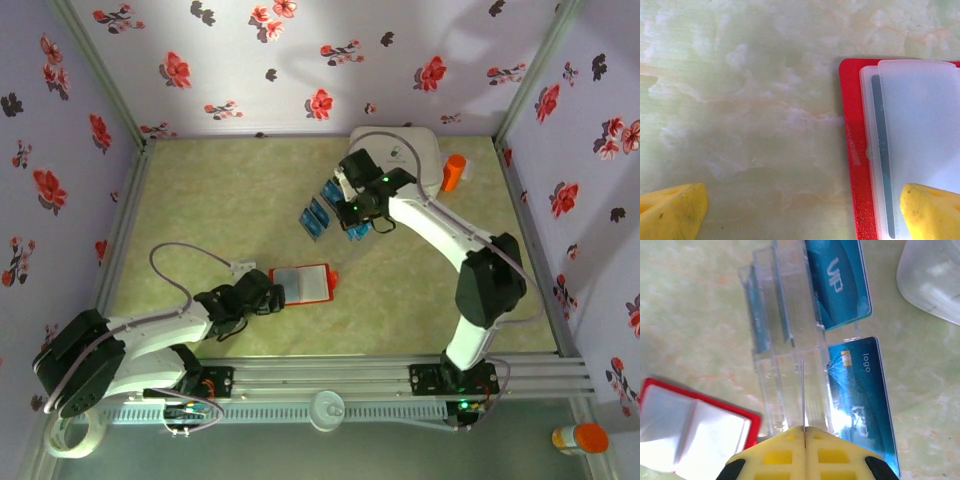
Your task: Put the credit cards into the card holder
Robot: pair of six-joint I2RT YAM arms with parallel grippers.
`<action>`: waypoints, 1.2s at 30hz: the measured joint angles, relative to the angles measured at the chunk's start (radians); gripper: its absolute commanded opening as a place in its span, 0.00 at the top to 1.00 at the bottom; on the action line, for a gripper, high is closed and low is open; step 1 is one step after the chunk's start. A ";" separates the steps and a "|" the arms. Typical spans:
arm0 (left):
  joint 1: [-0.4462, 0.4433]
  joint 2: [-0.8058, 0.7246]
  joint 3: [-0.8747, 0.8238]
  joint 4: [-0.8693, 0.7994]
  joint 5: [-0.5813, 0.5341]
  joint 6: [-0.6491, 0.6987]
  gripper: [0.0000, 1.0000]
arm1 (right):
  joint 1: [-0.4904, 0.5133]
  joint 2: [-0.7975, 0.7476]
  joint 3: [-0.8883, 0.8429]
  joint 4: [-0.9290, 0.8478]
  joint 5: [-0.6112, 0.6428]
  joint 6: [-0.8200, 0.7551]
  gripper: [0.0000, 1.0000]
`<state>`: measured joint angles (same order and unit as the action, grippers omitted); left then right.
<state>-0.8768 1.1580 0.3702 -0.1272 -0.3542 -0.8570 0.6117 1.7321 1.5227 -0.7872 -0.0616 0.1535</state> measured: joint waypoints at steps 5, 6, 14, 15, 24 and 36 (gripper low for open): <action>0.000 -0.006 -0.002 -0.002 0.003 -0.001 0.00 | 0.039 -0.087 -0.037 0.042 -0.042 0.042 1.00; 0.000 -0.008 -0.003 -0.001 0.004 -0.001 0.00 | 0.057 -0.098 -0.052 0.057 -0.050 0.058 1.00; 0.000 -0.019 -0.007 -0.005 0.007 -0.001 0.00 | 0.195 -0.098 -0.225 0.232 -0.118 0.216 1.00; 0.000 -0.020 -0.007 -0.007 0.007 -0.001 0.00 | 0.208 -0.091 -0.243 0.258 -0.127 0.237 1.00; 0.000 -0.041 -0.013 -0.031 0.006 -0.001 0.00 | 0.247 -0.028 -0.358 0.442 -0.169 0.383 1.00; 0.000 -0.046 -0.013 -0.045 0.006 -0.001 0.00 | 0.253 0.025 -0.380 0.562 -0.204 0.459 1.00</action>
<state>-0.8764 1.1118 0.3576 -0.1726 -0.3477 -0.8577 0.8642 1.7573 1.1427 -0.2256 -0.2653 0.6128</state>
